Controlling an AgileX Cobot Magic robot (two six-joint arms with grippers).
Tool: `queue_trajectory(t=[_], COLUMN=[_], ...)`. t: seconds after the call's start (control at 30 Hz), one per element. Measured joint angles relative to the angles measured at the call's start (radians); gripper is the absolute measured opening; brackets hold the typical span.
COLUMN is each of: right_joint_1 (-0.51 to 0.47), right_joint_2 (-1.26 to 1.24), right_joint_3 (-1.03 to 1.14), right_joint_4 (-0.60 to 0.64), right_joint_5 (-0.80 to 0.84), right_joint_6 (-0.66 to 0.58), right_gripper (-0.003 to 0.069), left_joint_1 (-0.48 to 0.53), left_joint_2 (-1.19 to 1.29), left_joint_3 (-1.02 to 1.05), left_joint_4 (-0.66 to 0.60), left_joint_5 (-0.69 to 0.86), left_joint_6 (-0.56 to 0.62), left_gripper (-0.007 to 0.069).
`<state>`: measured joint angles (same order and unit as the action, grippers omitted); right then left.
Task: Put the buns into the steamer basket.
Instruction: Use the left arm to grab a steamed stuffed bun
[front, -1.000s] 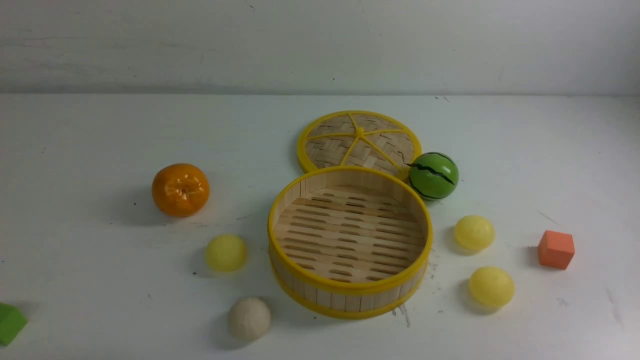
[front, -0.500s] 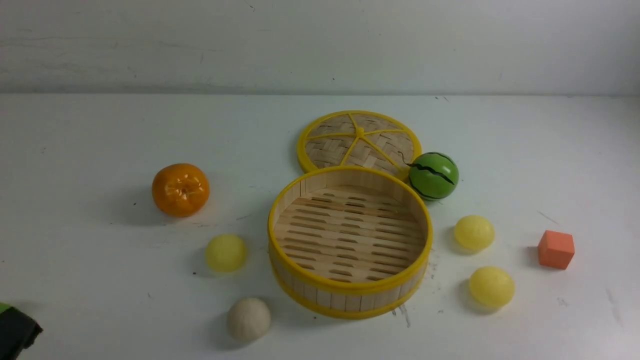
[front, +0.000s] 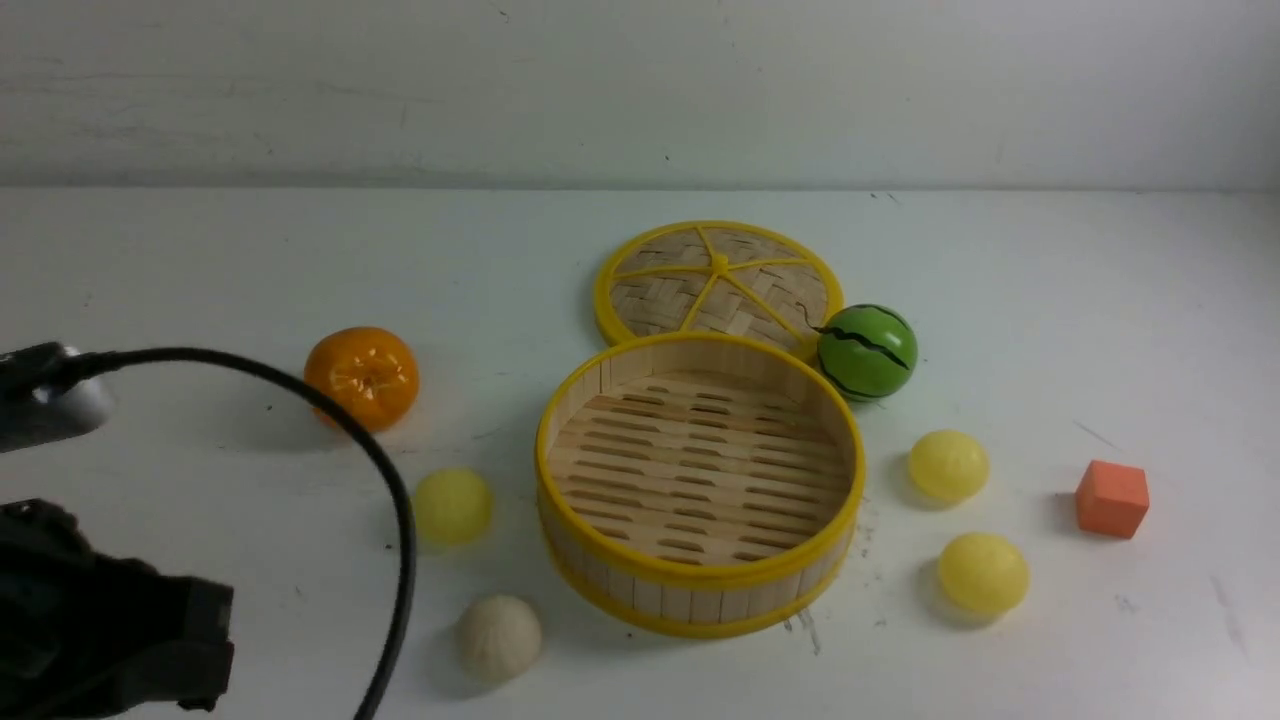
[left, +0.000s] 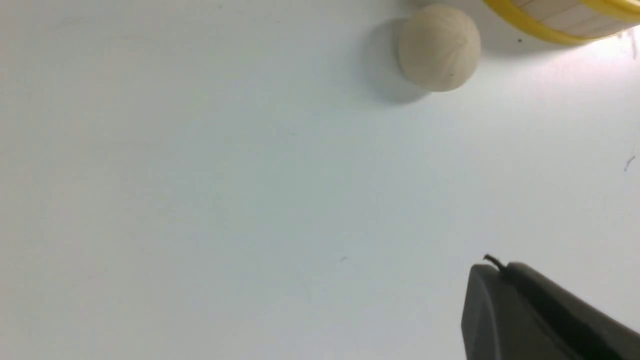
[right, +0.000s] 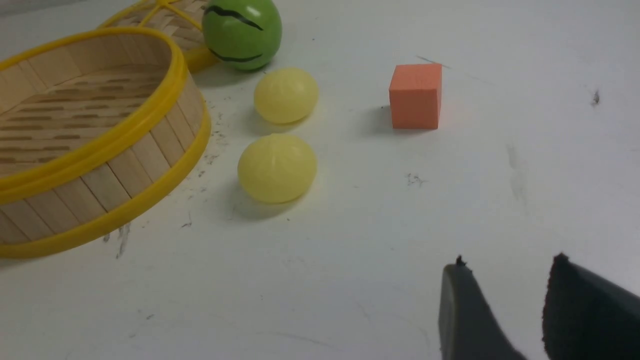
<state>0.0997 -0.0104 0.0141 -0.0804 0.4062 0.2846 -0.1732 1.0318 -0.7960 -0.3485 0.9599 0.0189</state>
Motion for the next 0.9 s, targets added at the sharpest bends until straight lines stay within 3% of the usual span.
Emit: queue_trajectory(t=[0.13,0.17,0.3,0.5,0.73,0.83,0.9], right_joint_1=[0.0,0.0,0.0,0.0,0.0,0.0,0.0], right_joint_2=[0.0,0.0,0.0,0.0,0.0,0.0,0.0], right_joint_3=[0.0,0.0,0.0,0.0,0.001,0.001,0.001], right_joint_4=[0.0,0.0,0.0,0.0,0.0,0.0,0.0], right_joint_5=[0.0,0.0,-0.001,-0.001,-0.001,-0.001,-0.001], right_joint_6=[0.0,0.0,0.0,0.0,0.0,0.0,0.0], right_gripper=[0.0239,0.0239,0.0239,0.0239,0.0239,0.0239,0.0239], left_joint_1=[-0.207,-0.22,-0.444,-0.438,-0.362,-0.362,-0.362], left_joint_2=[0.141,0.148,0.329,0.506,0.65,0.665,0.683], left_joint_3=[-0.067,-0.071,-0.181,-0.295,-0.393,-0.407,-0.411], left_joint_4=[0.06,0.066,0.236,0.313,0.293,0.288,0.291], left_joint_5=[-0.043,-0.043,-0.055,-0.058,-0.034,-0.027,-0.036], left_joint_6=[-0.047,-0.053,-0.215,-0.246,-0.135,-0.114,-0.106], left_gripper=[-0.0013,-0.0013,-0.0013,-0.0013,-0.0012,0.0014,0.0075])
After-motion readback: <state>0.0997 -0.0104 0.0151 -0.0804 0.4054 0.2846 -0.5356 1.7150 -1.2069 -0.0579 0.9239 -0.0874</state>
